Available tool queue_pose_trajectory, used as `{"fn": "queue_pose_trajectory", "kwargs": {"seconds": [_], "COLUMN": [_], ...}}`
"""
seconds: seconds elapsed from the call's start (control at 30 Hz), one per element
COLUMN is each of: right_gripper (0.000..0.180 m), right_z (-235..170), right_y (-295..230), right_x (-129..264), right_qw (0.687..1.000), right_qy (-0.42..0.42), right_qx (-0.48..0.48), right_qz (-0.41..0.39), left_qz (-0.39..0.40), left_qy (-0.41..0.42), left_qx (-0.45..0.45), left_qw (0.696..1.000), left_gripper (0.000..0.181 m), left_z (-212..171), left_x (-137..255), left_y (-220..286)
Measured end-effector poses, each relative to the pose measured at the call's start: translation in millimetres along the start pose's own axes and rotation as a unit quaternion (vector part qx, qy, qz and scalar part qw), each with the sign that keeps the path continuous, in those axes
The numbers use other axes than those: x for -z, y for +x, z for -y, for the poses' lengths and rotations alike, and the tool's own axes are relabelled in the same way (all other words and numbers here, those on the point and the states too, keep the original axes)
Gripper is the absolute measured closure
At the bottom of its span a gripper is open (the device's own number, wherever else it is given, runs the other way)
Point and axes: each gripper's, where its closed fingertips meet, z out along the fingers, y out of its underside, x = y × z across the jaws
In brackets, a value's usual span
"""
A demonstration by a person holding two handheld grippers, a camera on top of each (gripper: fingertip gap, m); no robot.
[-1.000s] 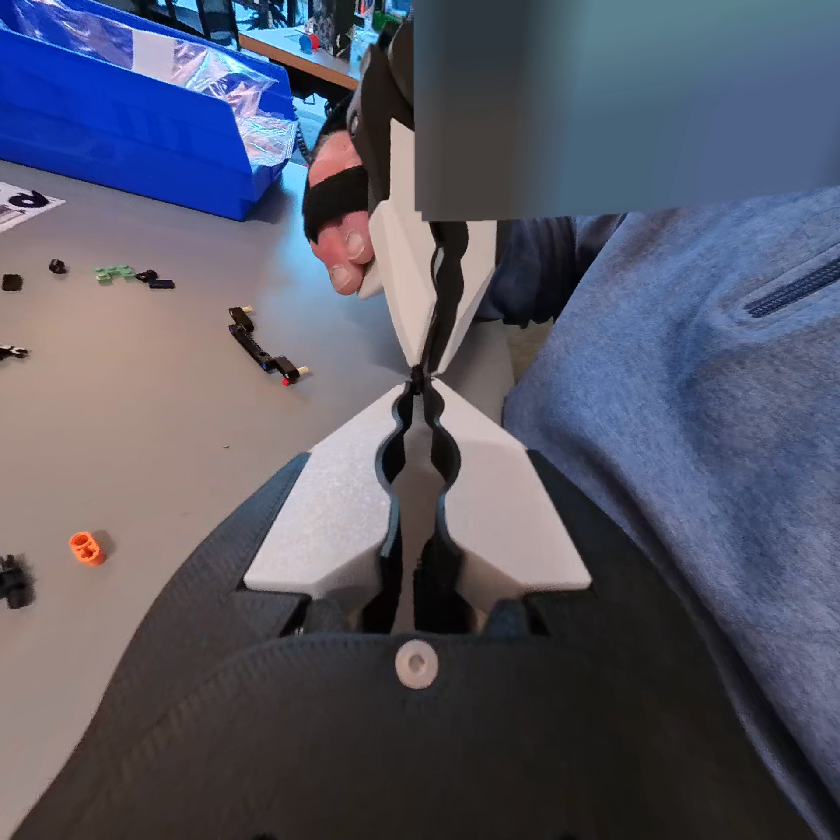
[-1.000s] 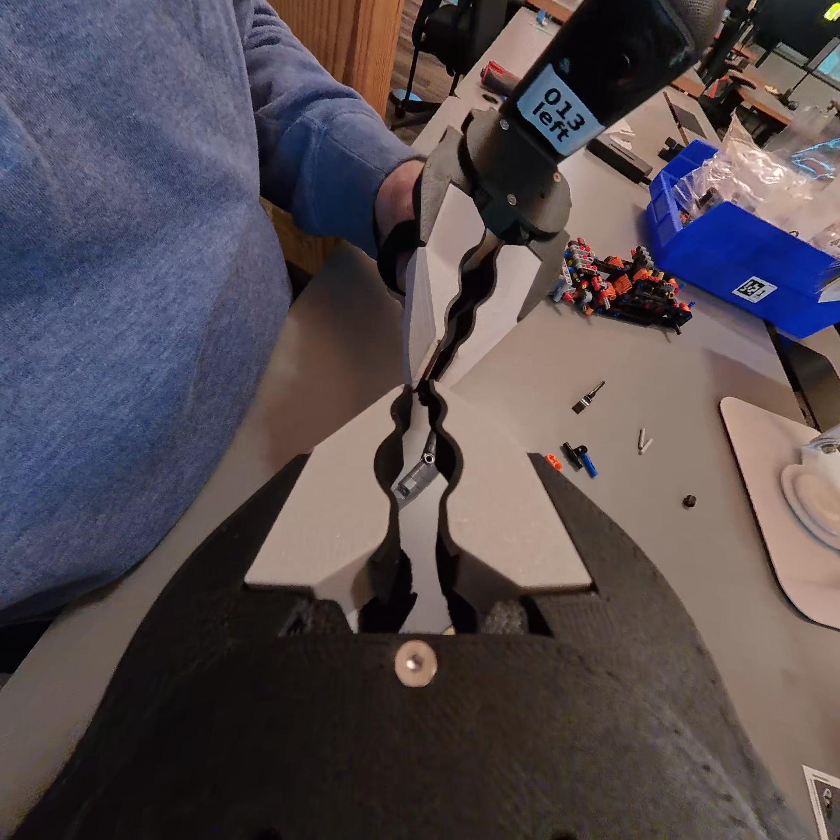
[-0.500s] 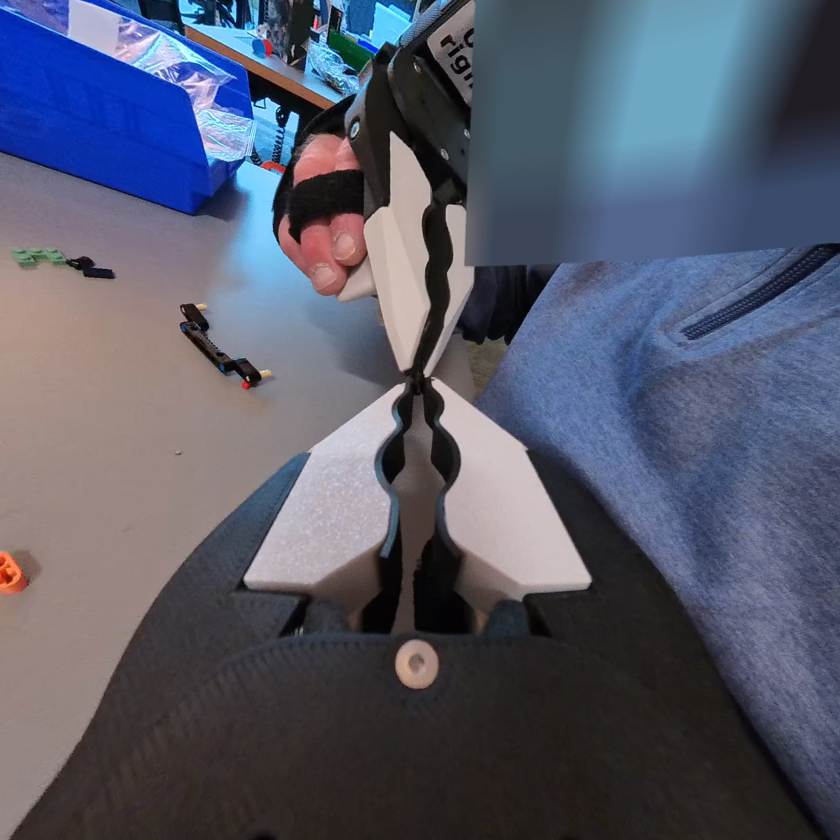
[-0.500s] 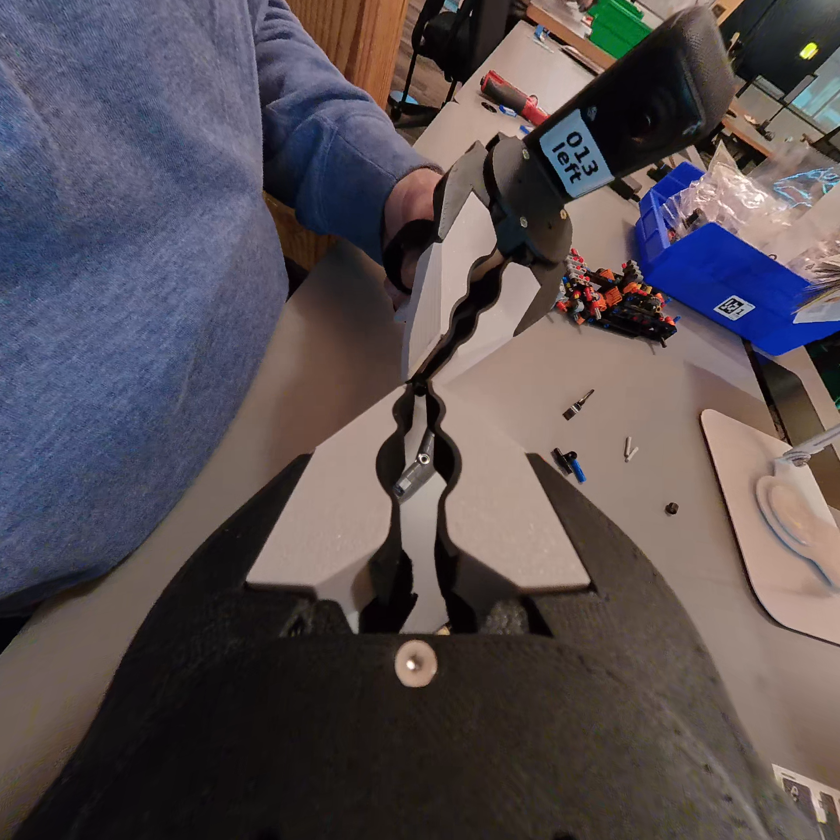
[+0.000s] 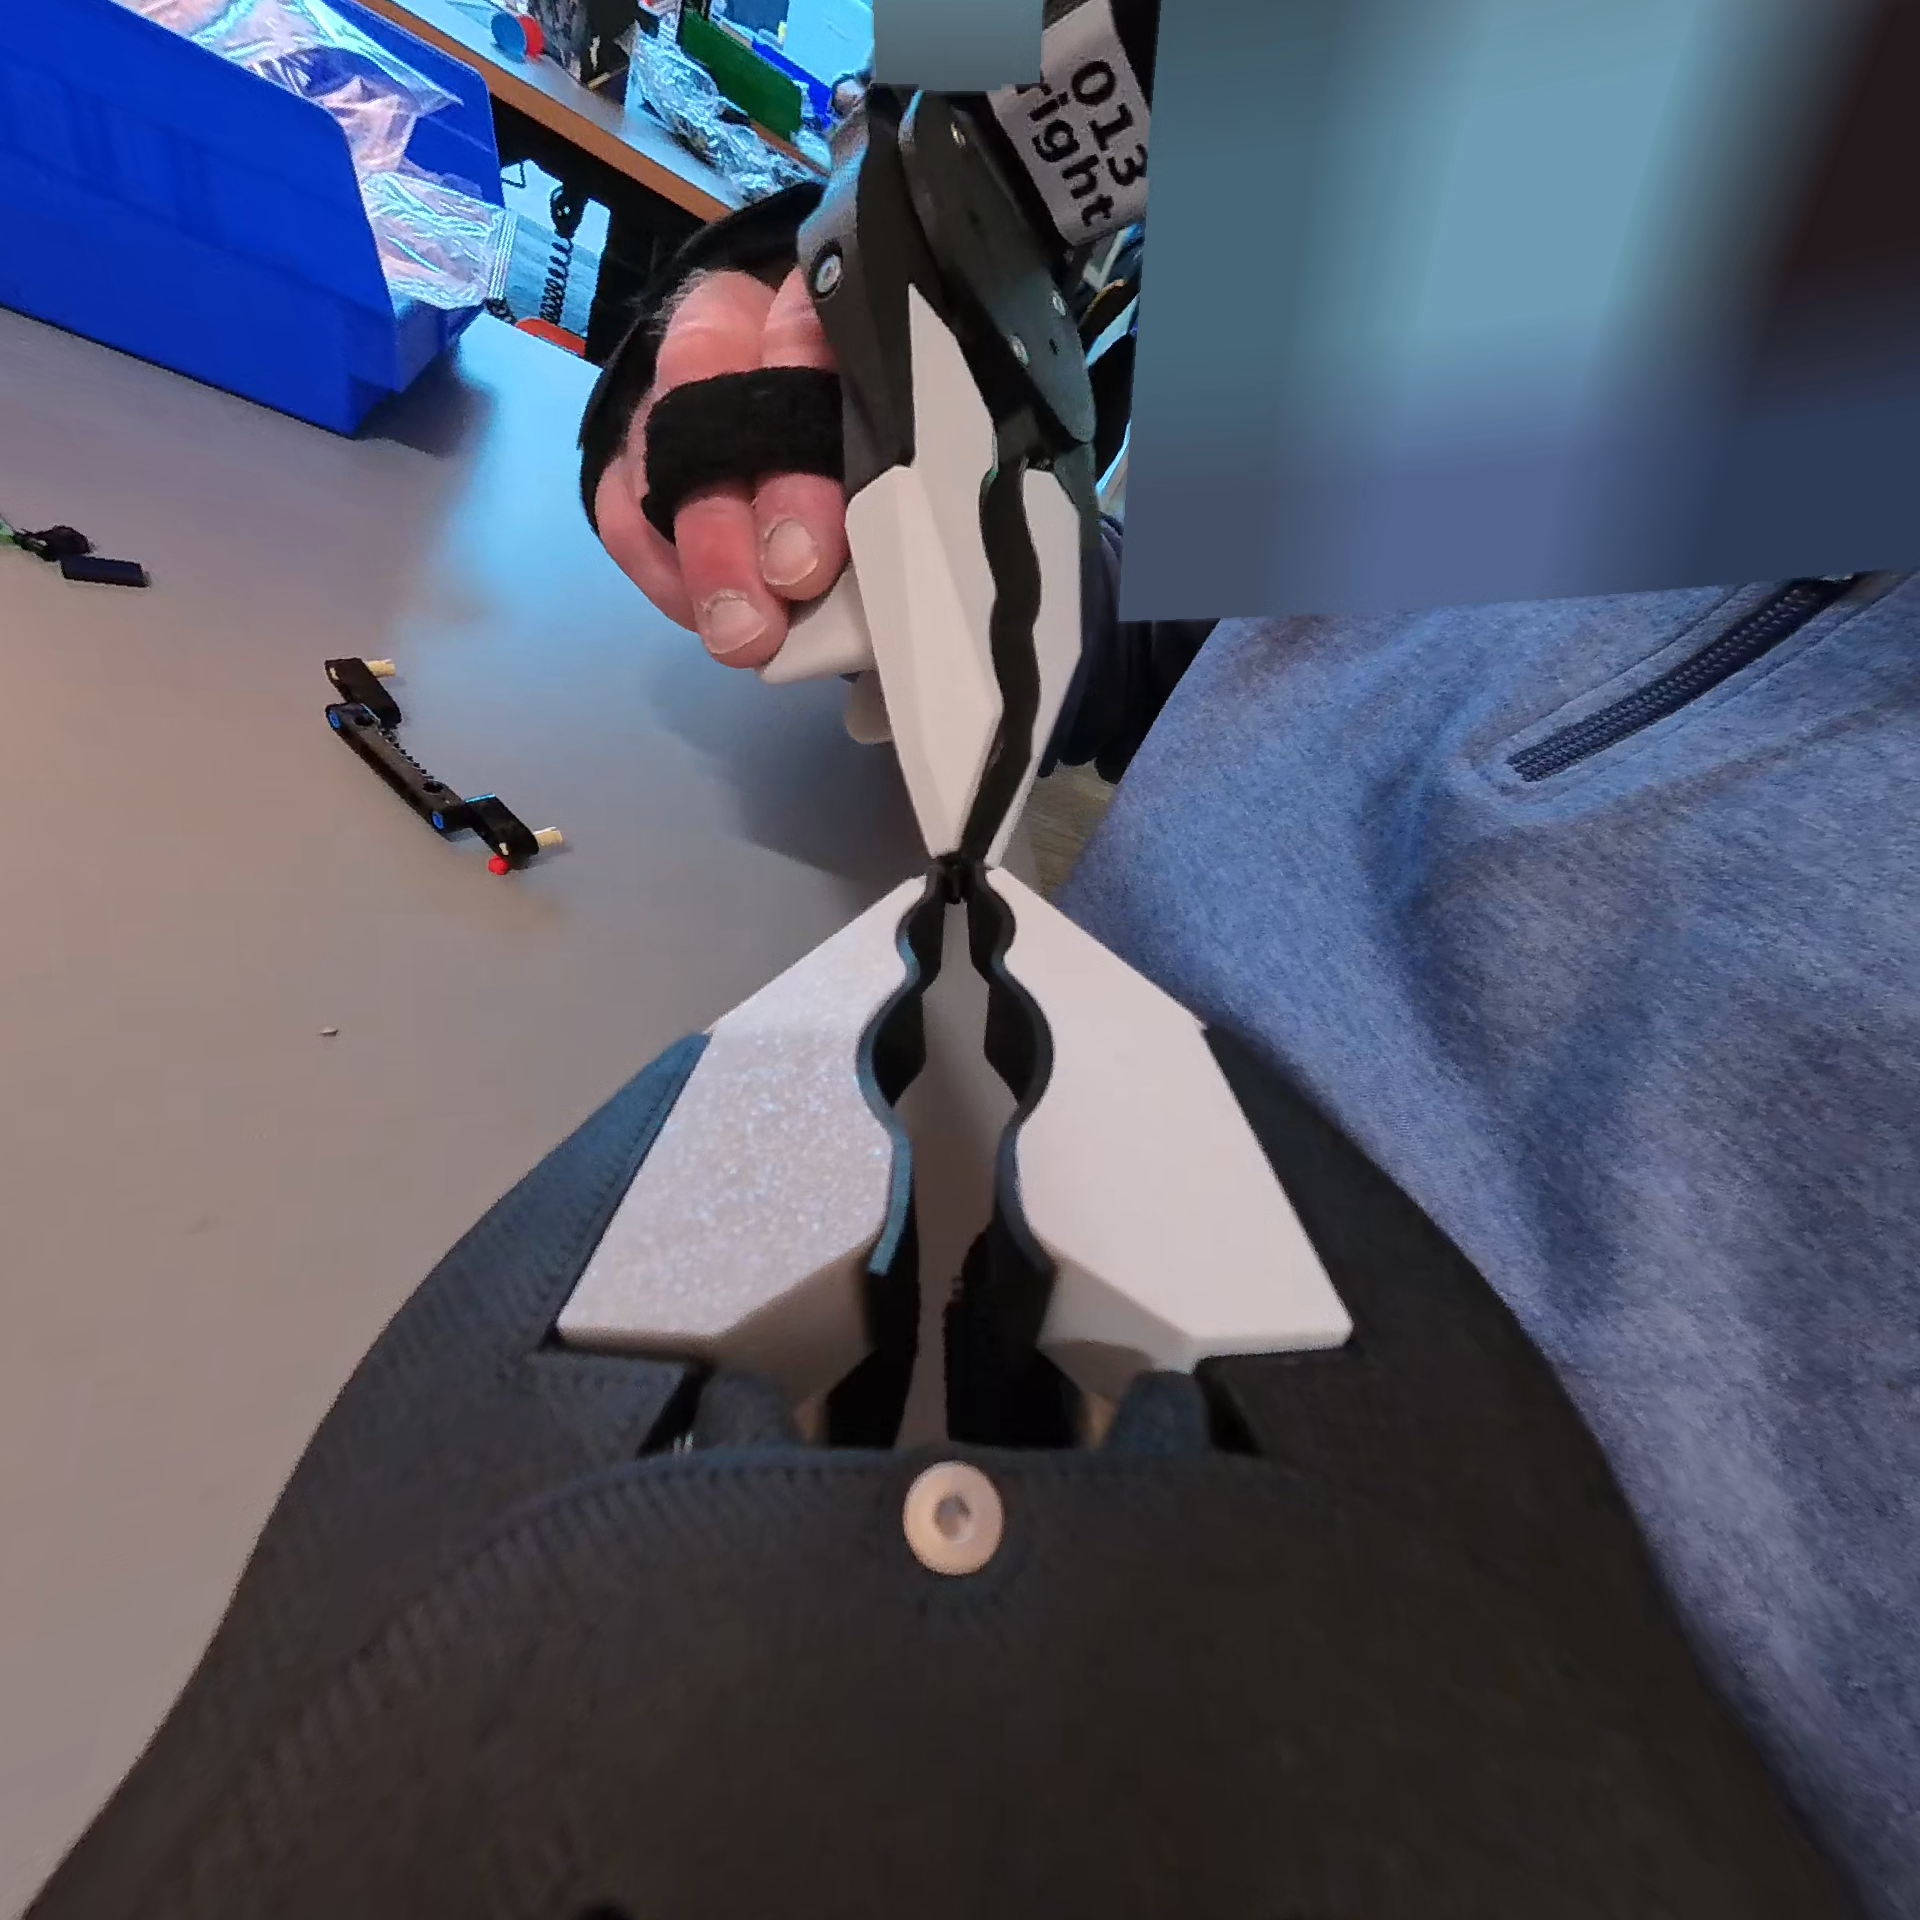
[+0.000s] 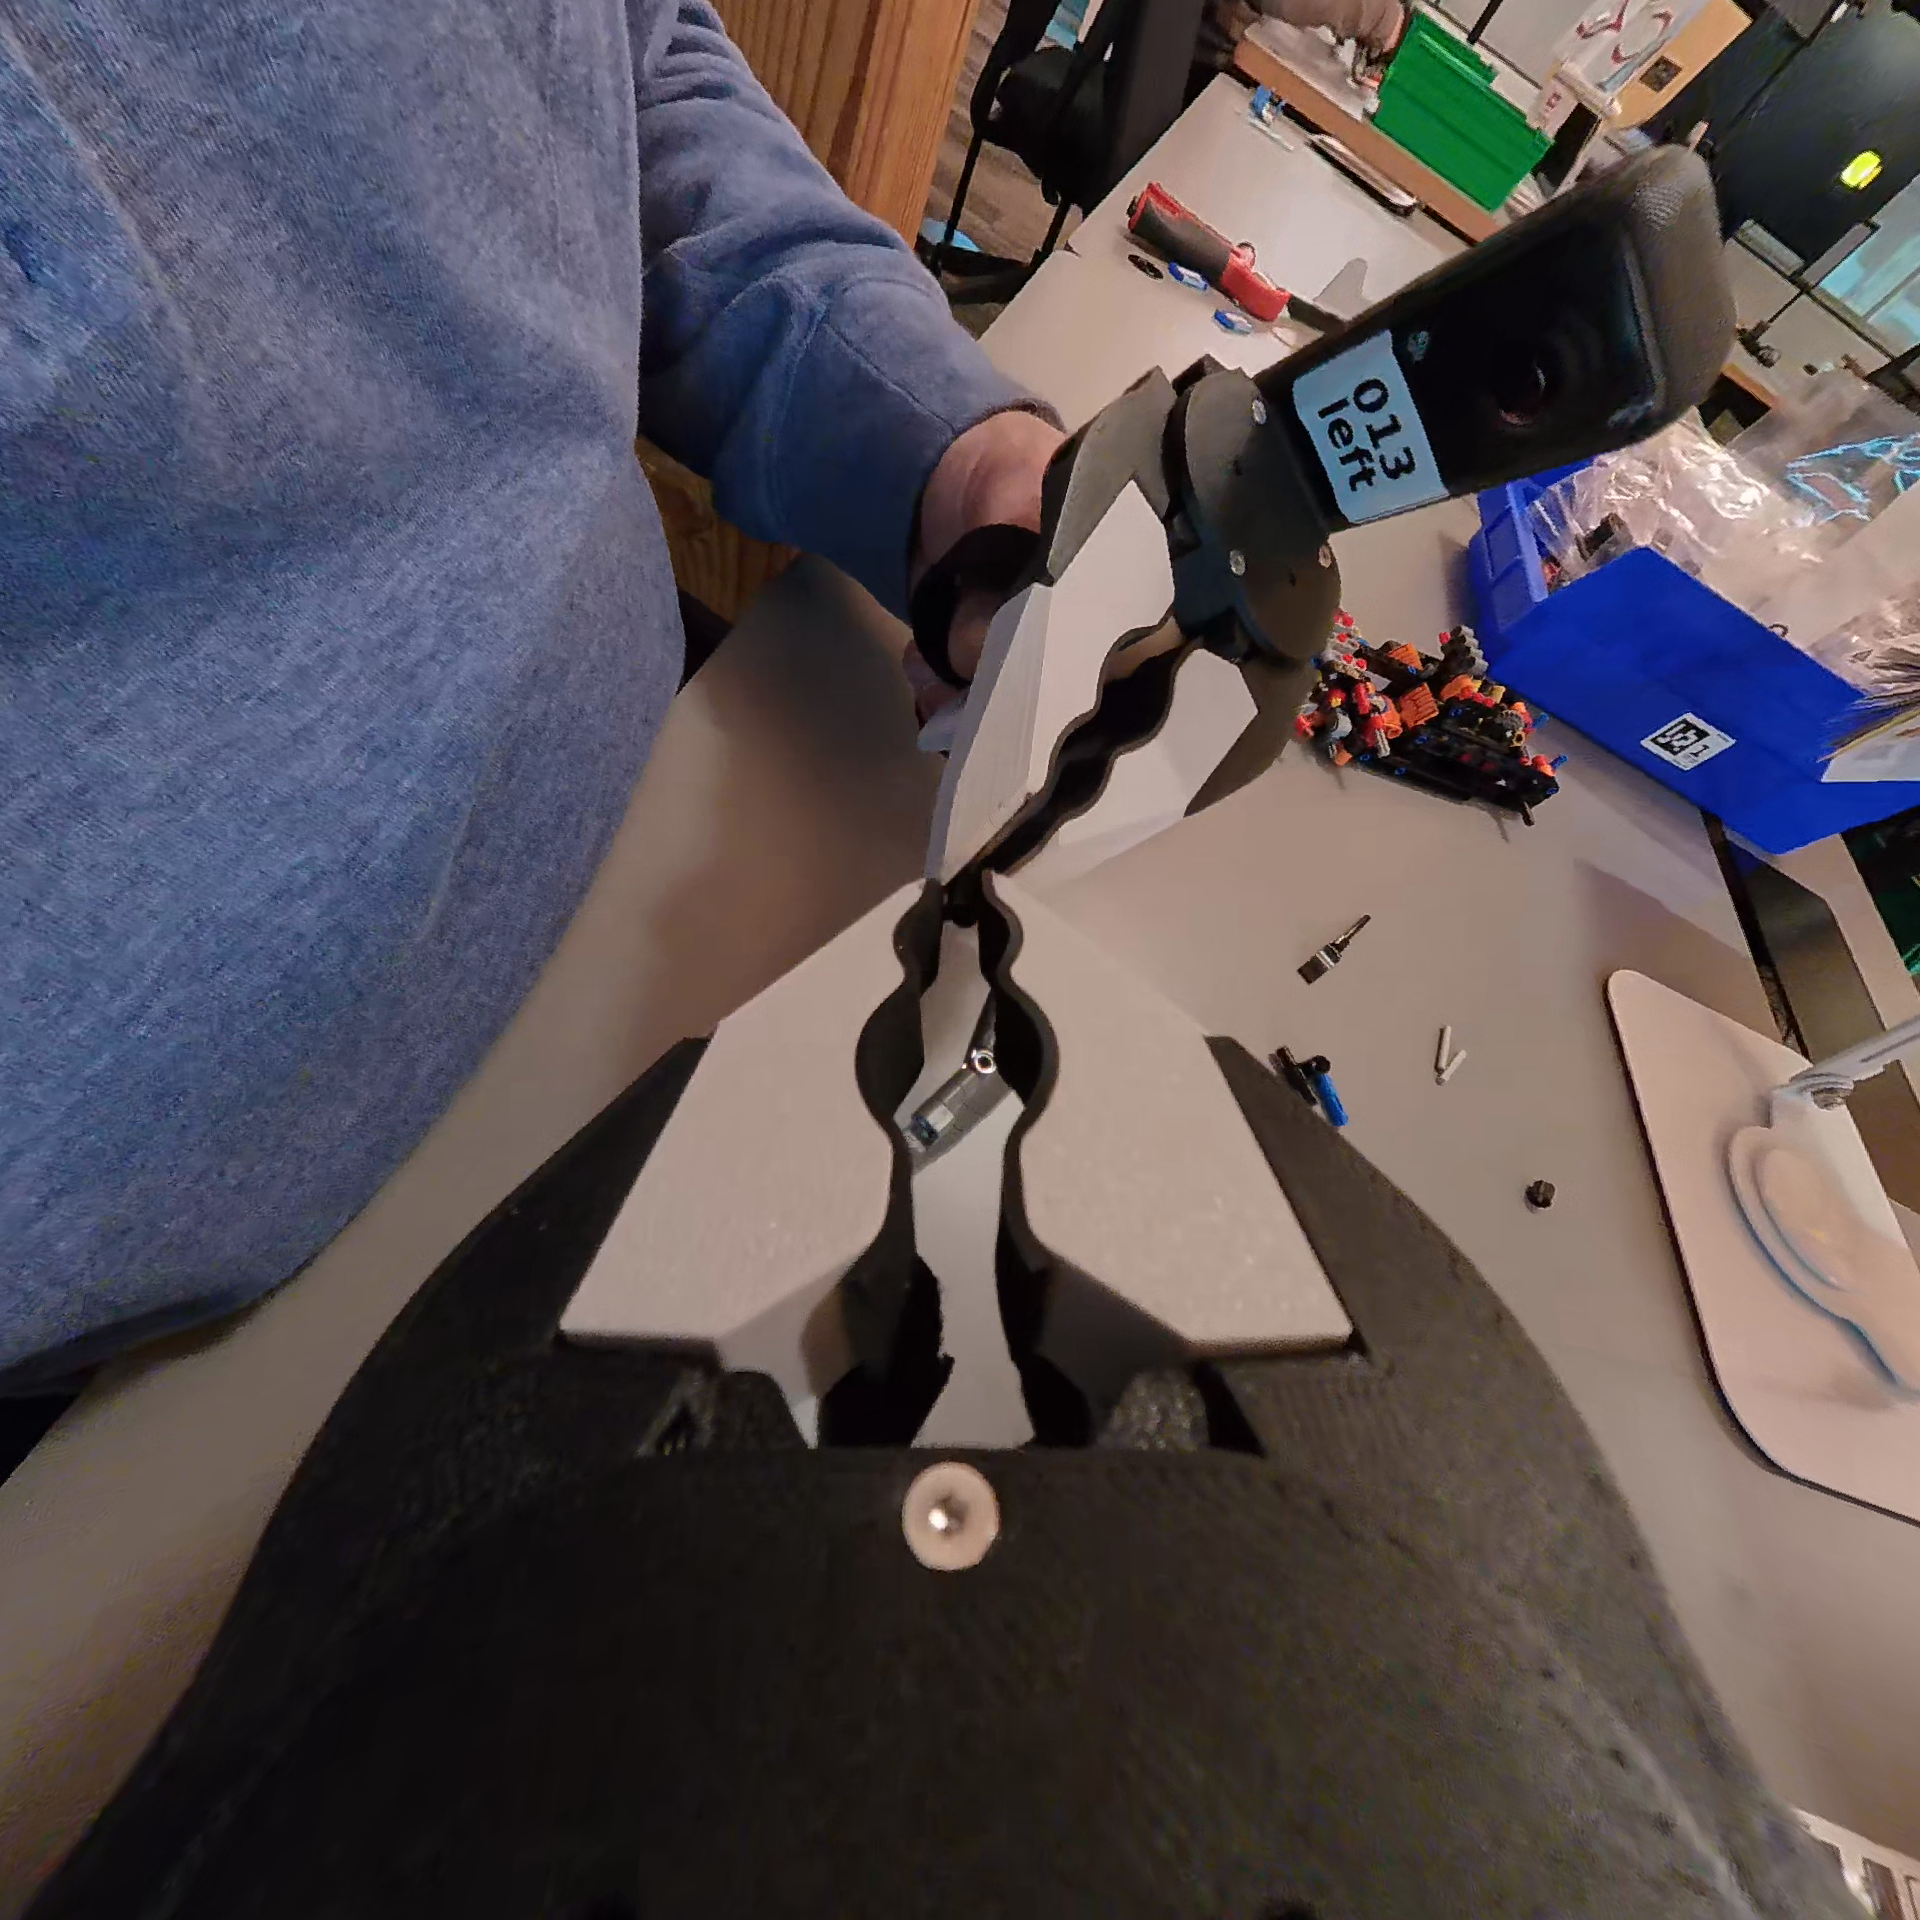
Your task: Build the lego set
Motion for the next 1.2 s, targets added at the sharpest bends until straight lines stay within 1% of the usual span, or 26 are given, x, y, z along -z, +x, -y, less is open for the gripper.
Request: {"fn": "queue_pose_trajectory", "kwargs": {"seconds": [0.03,0.2,0.3,0.5,0.87,1.1,1.2], "right_gripper": [0.177,0.174,0.177,0.175,0.177,0.178,0.178], "right_z": [-0.3,-1.6,-1.3,-0.2,-2.4,-3.9,-5.3], "right_y": [0.1,1.0,-0.3,-2.7,-3.6,-1.3,4.5], "right_x": [0.2,1.9,2.3,1.3,1.2,2.0,5.2], "right_qw": [1.0,1.0,1.0,1.0,1.0,0.999,0.998], "right_qy": [-0.001,-0.002,-0.001,0.005,0.004,0.011,0.027], "right_qx": [0.001,-0.001,0.003,-0.004,-0.009,-0.034,-0.061], "right_qz": [-0.001,-0.001,0.001,0.009,0.013,0.016,0.013], "left_qz": [-0.002,-0.015,-0.023,-0.025,-0.03,-0.029,-0.011], "left_qy": [0.0,0.005,0.006,0.004,0.003,0.011,0.029], "left_qx": [0.001,0.007,0.01,0.013,0.019,0.028,0.032], "left_qw": [1.0,1.0,1.0,1.0,0.999,0.999,0.999], "left_gripper": [0.179,0.179,0.179,0.179,0.179,0.179,0.178], "left_z": [0.1,1.4,1.9,0.8,-0.3,1.6,6.5], "left_x": [-0.1,-1.2,-1.2,-2.5,-4.3,-4.4,-2.1], "left_y": [0.3,2.8,3.7,4.2,4.0,1.7,-3.6]}}
